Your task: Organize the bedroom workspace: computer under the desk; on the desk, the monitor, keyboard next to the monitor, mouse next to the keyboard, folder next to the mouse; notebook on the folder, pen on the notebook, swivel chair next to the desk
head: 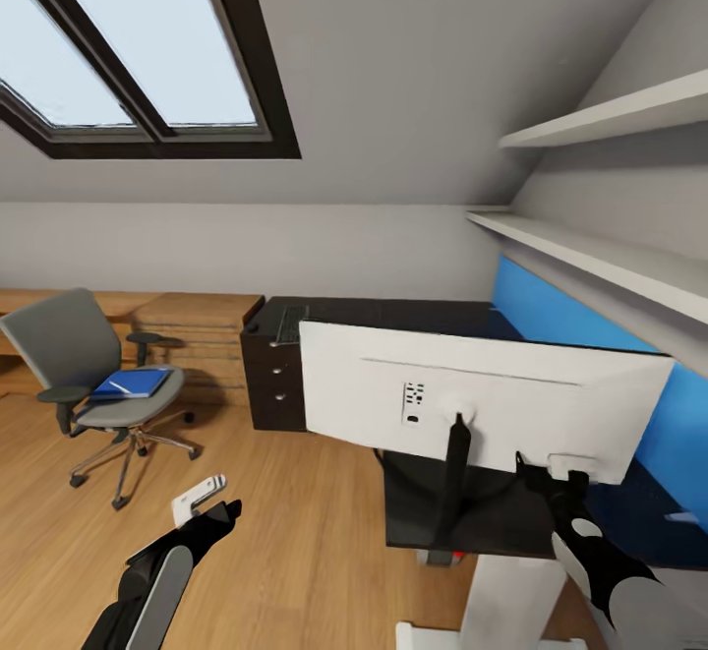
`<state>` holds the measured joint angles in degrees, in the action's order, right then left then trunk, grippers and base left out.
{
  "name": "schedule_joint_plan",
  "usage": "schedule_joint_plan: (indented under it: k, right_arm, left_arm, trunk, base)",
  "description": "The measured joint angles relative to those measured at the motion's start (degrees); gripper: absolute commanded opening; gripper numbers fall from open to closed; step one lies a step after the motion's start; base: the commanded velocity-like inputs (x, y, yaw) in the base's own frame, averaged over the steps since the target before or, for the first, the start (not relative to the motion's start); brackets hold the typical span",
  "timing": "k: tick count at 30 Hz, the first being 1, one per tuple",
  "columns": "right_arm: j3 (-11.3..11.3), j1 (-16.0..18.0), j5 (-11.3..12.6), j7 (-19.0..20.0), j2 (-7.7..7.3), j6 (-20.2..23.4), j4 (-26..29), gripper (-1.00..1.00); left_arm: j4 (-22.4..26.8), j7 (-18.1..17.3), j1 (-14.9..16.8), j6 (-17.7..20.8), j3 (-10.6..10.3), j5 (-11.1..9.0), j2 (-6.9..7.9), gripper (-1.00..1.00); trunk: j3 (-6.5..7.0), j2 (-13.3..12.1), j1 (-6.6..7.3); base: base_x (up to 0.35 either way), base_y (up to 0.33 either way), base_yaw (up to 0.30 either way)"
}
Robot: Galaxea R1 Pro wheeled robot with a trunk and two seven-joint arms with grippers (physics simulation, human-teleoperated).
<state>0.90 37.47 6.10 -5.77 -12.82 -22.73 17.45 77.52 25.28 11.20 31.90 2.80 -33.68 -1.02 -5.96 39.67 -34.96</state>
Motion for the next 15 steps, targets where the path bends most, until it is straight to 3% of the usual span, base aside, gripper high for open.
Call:
schedule_joint_plan:
  k: [5,15]
  right_arm:
    - [-0.08,0.00,0.06,-0.03,-0.08,-0.06,-0.12,1.00]
    - [-0.07,0.00,0.01,0.04,-0.20,-0.06,-0.27,1.00]
  left_arm:
    - [0.38,-0.04,0.00,-0.16,-0.86,0.07,-0.06,1.00]
    - [0.37,0.10,0.00,-0.16,-0.89,0.16,0.22,1.00]
  trunk:
    - [0.00,0.00,0.01]
    - [0.00,-0.01,-0.01]
  base:
    - [0.287,-0.022,0.000]
    - [0.177,0.009,0.000]
